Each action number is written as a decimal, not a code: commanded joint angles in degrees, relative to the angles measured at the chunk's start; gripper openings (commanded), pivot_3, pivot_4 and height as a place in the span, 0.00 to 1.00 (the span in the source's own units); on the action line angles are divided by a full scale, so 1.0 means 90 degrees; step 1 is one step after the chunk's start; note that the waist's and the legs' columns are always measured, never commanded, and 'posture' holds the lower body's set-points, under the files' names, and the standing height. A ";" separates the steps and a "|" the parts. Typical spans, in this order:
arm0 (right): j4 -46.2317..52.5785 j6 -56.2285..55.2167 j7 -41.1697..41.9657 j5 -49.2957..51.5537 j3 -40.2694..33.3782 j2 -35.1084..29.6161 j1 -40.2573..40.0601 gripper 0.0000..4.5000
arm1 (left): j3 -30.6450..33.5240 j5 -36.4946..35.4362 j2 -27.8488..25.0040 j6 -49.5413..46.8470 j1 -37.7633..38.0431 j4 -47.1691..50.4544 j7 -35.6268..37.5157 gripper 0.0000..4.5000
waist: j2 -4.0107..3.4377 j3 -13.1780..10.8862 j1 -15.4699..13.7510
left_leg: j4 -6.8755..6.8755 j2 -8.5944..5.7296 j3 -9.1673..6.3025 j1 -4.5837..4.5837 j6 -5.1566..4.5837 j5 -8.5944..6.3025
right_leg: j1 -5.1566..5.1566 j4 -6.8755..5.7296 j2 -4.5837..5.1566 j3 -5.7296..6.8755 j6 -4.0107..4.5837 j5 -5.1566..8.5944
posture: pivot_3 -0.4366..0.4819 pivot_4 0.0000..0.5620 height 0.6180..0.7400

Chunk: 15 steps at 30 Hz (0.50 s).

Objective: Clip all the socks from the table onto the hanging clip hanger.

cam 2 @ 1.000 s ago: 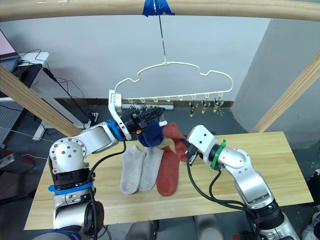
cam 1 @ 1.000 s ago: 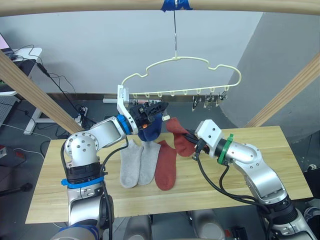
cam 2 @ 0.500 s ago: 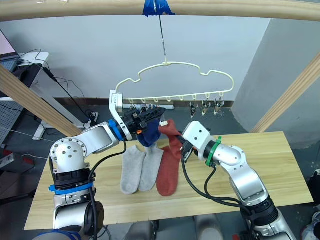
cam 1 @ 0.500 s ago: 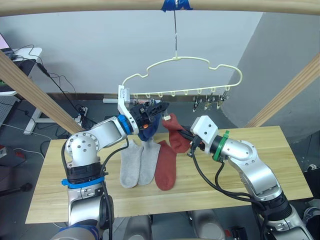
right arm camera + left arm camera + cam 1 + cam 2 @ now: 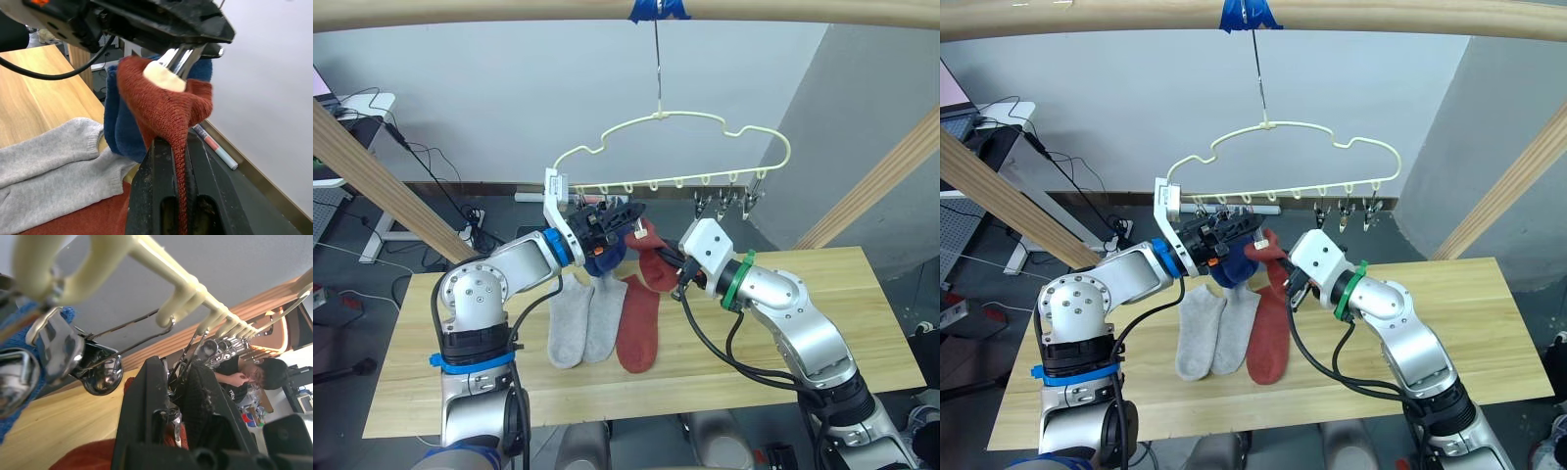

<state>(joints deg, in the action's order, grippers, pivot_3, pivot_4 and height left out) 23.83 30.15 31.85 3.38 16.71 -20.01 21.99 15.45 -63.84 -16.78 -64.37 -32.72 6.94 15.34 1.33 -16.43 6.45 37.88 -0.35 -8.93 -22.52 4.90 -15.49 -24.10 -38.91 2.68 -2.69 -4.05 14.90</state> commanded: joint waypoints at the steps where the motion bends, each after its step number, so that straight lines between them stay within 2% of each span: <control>1: 0.0120 -0.0047 -0.0067 0.0044 -0.0139 0.0058 0.0128 0.00 | -0.0059 -0.0034 -0.0084 0.0041 0.0056 0.0192 0.0147 0.42 | 0.0000 0.0000 -0.0001 | 0.0000 0.0000 0.0000 -0.0002 0.0000 0.0000 | -0.0002 0.0000 0.0000 0.0000 0.0000 0.0000 | 0.30 0.46 1.00; 5: 0.0039 -0.0078 -0.0075 0.0048 -0.0123 0.0078 0.0183 0.00 | -0.0082 0.0034 -0.0280 0.0046 0.0049 0.0234 0.0218 0.65 | 0.0001 0.0000 -0.0003 | 0.0001 0.0000 -0.0002 -0.0011 0.0000 0.0000 | -0.0009 0.0001 0.0000 0.0001 0.0000 0.0000 | 0.31 0.46 1.00; 10: -0.0160 -0.0169 -0.0112 -0.0005 -0.0108 0.0101 0.0247 0.00 | -0.0193 -0.0179 -0.1152 -0.0283 0.0307 0.1042 0.0733 0.99 | 0.0000 -0.0001 0.0009 | -0.0005 0.0000 -0.0002 -0.0014 0.0001 0.0000 | -0.0015 0.0002 0.0000 0.0000 0.0000 0.0000 | 0.32 0.47 1.00; 12: -0.0301 -0.0190 -0.0134 -0.0002 -0.0137 0.0115 0.0264 0.00 | -0.0292 -0.0050 -0.1678 -0.0265 0.0564 0.1511 0.1123 1.00 | -0.0001 -0.0001 0.0002 | -0.0009 0.0000 -0.0002 -0.0014 0.0001 0.0000 | -0.0016 0.0002 0.0000 0.0000 0.0000 0.0000 | 0.33 0.47 1.00; 15: -0.0502 -0.0169 -0.0068 0.0147 -0.0232 0.0154 0.0243 0.17 | -0.0490 0.0365 -0.2269 0.0193 0.0939 0.2111 0.1734 1.00 | -0.0003 -0.0003 -0.0008 | -0.0016 0.0000 -0.0001 -0.0014 0.0001 -0.0001 | -0.0018 0.0005 0.0000 -0.0001 0.0001 0.0000 | 0.35 0.47 1.00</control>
<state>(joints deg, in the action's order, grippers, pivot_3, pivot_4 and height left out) 18.69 29.63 31.10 3.66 15.82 -18.97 23.83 11.57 -61.63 -36.37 -65.17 -24.63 22.13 27.79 1.30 -16.46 6.38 37.73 -0.35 -8.94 -22.65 4.91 -15.49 -24.26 -38.86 2.69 -2.70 -4.04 14.91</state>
